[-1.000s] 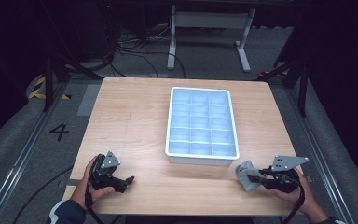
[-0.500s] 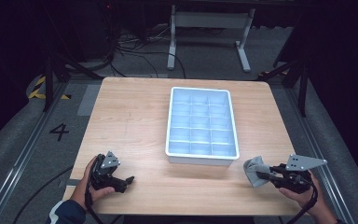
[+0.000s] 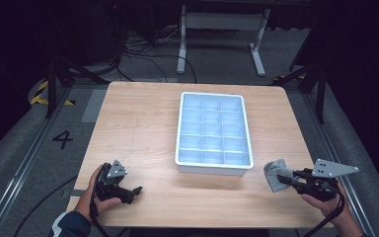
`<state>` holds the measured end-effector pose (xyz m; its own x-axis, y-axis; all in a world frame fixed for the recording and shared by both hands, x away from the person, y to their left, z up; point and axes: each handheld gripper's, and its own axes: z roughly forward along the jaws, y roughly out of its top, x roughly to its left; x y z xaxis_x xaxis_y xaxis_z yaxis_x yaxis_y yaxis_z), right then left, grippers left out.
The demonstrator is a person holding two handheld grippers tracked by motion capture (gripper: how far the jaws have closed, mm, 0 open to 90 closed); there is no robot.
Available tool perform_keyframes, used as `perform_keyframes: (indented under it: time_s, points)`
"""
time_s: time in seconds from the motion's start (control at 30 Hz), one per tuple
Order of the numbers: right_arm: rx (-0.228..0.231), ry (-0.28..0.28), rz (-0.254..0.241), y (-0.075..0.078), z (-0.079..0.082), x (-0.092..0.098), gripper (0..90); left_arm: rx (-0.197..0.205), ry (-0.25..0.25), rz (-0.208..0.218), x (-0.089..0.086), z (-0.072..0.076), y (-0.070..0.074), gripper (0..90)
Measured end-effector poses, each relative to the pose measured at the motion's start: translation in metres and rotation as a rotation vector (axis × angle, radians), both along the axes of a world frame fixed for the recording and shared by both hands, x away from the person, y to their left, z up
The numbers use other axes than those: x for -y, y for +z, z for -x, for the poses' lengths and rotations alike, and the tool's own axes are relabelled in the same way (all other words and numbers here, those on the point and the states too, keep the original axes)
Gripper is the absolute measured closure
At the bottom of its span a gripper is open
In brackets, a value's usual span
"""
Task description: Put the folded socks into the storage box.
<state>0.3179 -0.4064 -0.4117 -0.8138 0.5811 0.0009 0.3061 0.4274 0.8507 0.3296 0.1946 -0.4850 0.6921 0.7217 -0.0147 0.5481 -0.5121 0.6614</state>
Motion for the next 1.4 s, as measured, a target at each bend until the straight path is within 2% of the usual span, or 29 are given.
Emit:
perform_keyframes:
  time_s: [0.73,1.4]
  points:
    - [0.066,-0.027,0.006,0.027,-0.010,0.001,72.8,-0.001,0.000,-0.001,0.000,0.000,0.000,0.1]
    - [0.092,-0.021,0.054,0.045,-0.024,-0.010,72.7,-0.001,0.000,-0.001,0.000,0.000,0.000,0.1]
